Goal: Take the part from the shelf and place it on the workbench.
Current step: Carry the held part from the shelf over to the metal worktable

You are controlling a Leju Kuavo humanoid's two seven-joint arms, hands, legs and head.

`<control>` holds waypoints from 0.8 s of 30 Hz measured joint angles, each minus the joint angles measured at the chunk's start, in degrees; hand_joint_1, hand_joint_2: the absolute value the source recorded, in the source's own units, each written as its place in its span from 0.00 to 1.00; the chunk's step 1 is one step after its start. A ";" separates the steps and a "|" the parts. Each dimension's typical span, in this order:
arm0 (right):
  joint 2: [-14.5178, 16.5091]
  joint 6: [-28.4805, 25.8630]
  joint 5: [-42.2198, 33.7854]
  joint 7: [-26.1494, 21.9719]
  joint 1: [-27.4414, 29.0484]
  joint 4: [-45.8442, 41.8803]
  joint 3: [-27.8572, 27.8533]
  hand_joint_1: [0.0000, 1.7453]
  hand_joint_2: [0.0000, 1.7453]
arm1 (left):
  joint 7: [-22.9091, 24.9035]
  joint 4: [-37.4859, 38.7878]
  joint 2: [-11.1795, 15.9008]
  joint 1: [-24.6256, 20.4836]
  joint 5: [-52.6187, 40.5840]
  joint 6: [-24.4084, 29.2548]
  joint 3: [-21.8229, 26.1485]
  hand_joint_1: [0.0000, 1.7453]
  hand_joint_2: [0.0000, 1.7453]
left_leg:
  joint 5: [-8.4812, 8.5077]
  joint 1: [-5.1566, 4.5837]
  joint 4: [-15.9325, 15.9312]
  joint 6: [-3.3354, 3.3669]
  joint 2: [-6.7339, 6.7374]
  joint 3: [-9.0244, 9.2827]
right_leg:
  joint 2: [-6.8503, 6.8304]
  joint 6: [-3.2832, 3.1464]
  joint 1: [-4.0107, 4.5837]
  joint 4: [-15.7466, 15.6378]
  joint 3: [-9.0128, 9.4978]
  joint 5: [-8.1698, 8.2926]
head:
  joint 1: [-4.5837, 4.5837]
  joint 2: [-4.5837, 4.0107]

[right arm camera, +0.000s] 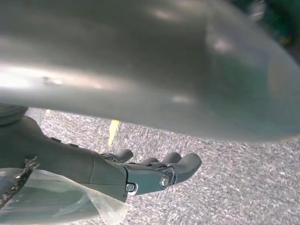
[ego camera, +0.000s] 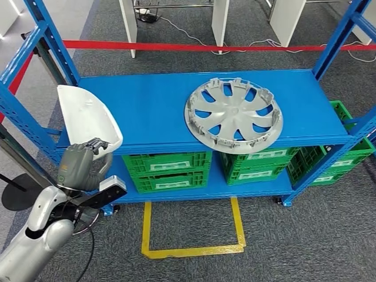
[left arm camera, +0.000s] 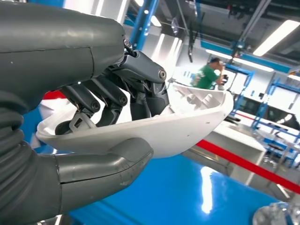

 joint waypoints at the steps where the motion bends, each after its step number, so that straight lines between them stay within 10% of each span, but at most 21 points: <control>1: 0.01 0.19 0.16 0.04 -0.12 0.07 -0.02 0.00 0.00 | -0.01 -0.04 0.24 0.15 0.12 0.11 0.43 1.00 1.00 | 0.46 -0.09 0.23 -0.29 0.02 -0.33 | 0.05 -0.14 0.05 -3.12 2.00 -0.84 | 0.00 0.00; 4: 0.04 0.20 0.46 0.56 -0.23 0.17 -0.01 0.00 0.00 | -0.01 -0.15 0.89 0.78 0.26 0.27 1.65 1.00 1.00 | 1.45 -0.09 0.52 -1.15 -0.04 -1.14 | 0.01 -1.02 0.07 -5.25 2.18 -1.21 | 0.01 0.00; 9: 0.06 0.10 2.17 1.43 -0.58 0.20 0.03 0.00 0.00 | 0.13 -0.50 2.17 3.22 0.76 0.78 3.80 1.00 1.00 | -9.54 0.23 13.79 -2.29 -0.35 -4.60 | -0.30 -2.83 -0.01 -4.92 -1.22 1.77 | -0.39 0.00; 11: 0.10 0.18 2.51 1.54 -0.81 0.21 0.03 0.00 0.00 | 0.17 -0.74 2.62 4.24 0.90 1.00 4.73 1.00 1.00 | -9.45 0.24 17.22 -2.25 -0.37 -4.00 | -0.27 -2.85 0.11 -4.42 -3.26 2.93 | -0.42 0.00; 14: 0.19 0.30 2.69 1.66 -1.13 0.23 0.02 0.00 0.00 | 0.17 -1.26 3.16 4.90 0.93 1.11 5.54 1.00 1.00 | -5.71 0.12 8.74 -1.54 -0.47 3.23 | -0.27 -2.52 0.30 -3.38 -5.95 4.33 | -0.42 0.00; 16: 0.27 0.58 3.11 1.92 -1.25 0.30 0.01 0.00 0.00 | 0.17 -1.78 3.46 5.17 1.16 1.24 6.30 1.00 1.00 | -6.61 -0.07 1.21 -0.97 -0.56 8.15 | -0.29 -1.99 0.44 -2.95 -6.83 5.21 | -0.41 0.00; 19: 0.44 1.44 3.63 2.20 -1.25 0.80 0.02 0.00 0.00 | -0.03 -2.16 3.89 6.49 1.94 1.58 7.90 1.00 1.00 | -6.77 -0.24 -1.41 -0.33 -0.43 8.62 | -0.24 -1.01 0.31 -2.96 -7.50 6.40 | -0.46 0.00; 21: 0.61 2.02 3.80 2.56 -1.13 1.21 0.04 0.00 0.00 | -0.26 -2.35 4.16 7.80 2.36 1.66 9.10 1.00 1.00 | -5.46 -0.09 -1.63 0.40 -0.14 7.36 | -0.18 -0.44 0.17 -1.18 -8.46 3.53 | -0.37 0.00; 24: 0.84 2.44 4.24 3.21 -1.19 1.58 0.04 0.00 0.00 | -0.56 -2.75 4.47 9.31 2.52 1.66 10.88 1.00 1.00 | -3.33 -0.13 -1.62 0.98 0.02 4.74 | -0.19 0.23 0.02 8.08 -10.46 -5.31 | -0.09 0.00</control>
